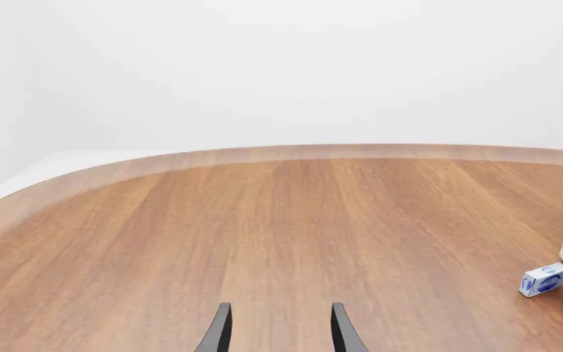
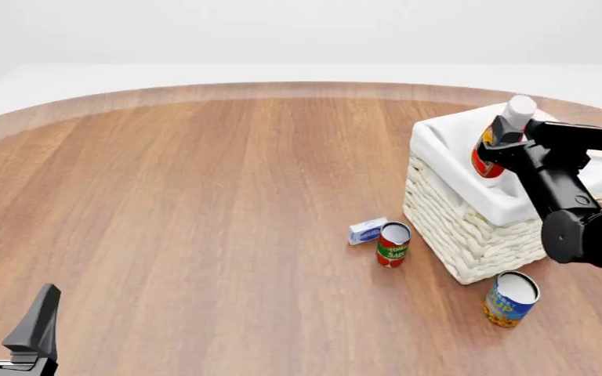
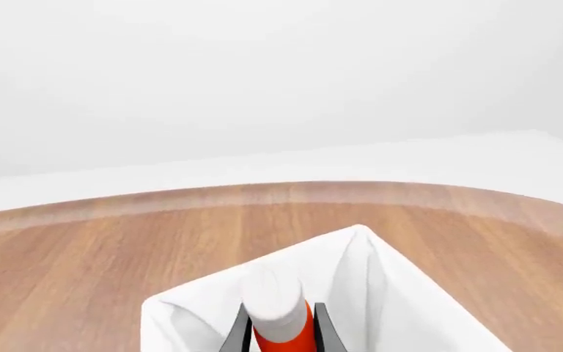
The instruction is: Pick up the ketchup, and put it in the basket.
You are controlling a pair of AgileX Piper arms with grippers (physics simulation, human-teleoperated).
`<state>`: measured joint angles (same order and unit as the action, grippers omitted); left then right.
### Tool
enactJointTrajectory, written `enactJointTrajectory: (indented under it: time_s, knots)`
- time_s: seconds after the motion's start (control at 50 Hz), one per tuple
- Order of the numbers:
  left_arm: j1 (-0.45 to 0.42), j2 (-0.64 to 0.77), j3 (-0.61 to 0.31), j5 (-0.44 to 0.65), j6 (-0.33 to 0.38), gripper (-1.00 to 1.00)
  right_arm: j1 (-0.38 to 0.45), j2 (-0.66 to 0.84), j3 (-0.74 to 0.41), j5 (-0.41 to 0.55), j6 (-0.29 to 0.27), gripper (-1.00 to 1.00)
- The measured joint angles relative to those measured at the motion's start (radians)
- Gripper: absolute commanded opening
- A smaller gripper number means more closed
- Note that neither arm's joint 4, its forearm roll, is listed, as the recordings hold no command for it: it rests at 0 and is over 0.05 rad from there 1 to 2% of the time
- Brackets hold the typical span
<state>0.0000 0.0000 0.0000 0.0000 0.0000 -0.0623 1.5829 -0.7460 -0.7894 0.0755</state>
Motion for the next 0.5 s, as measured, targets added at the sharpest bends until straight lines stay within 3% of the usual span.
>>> enactJointTrajectory:
  time_s: [0.5]
  knots:
    - [0.0,0.0,0.0,0.0,0.0,1.0,-0.012,0.039,-0.02,-0.002,-0.005,-1.0]
